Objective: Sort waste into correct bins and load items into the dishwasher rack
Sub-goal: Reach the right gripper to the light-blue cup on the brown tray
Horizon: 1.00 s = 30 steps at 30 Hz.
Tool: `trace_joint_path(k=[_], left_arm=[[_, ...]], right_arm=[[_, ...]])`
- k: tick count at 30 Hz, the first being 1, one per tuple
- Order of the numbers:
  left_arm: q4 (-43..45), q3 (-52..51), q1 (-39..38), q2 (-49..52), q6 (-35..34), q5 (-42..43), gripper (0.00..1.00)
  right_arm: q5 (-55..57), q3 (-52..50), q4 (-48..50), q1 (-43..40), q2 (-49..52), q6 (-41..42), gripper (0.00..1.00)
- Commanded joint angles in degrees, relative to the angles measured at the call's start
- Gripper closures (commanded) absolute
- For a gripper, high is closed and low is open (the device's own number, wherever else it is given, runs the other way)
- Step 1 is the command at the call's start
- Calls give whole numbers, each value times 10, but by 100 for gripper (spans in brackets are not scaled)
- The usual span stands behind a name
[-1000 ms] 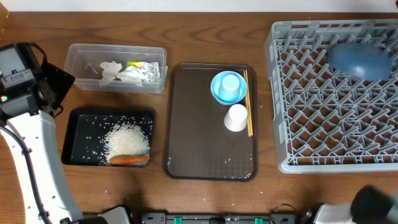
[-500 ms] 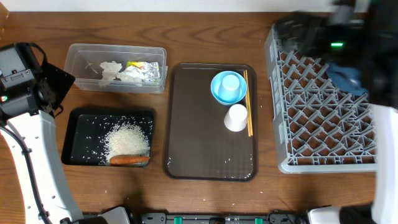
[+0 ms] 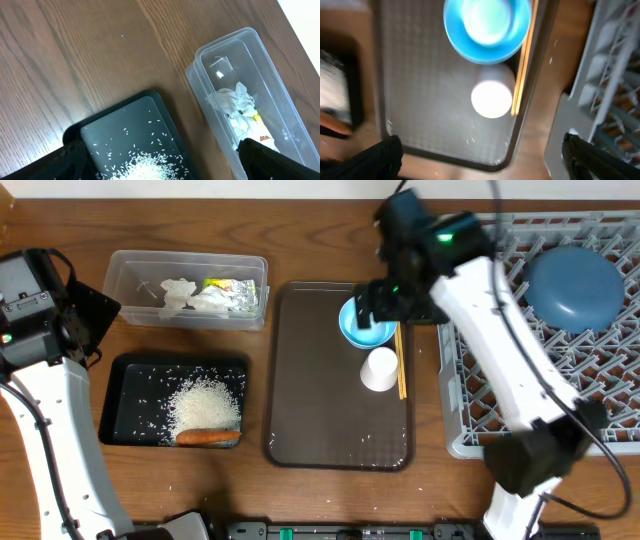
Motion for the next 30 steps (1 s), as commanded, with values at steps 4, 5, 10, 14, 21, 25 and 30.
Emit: trace_joint_path(k=[4,5,10,14,21,25,30], left_arm=[[-1,6,2,3,-1,-7,0],[-1,6,2,3,-1,-7,0],[-1,5,2,3,-1,-7,0],[-1,5,2,3,-1,-7,0],[-1,6,2,3,-1,-7,0],[-1,5,2,3,-1,-7,0],[-1,5,2,3,-1,-7,0]], right_arm=[[26,2,-21,44,63,9,2],[30,2,-26,48,71,9,1],[77,1,-42,55,104,43,1],[87,-16,-30,51,106,42,1],[80,-105,21,46,106,29,1],[64,-149,64,46,106,29,1],[63,-165,82,46,106,29,2]])
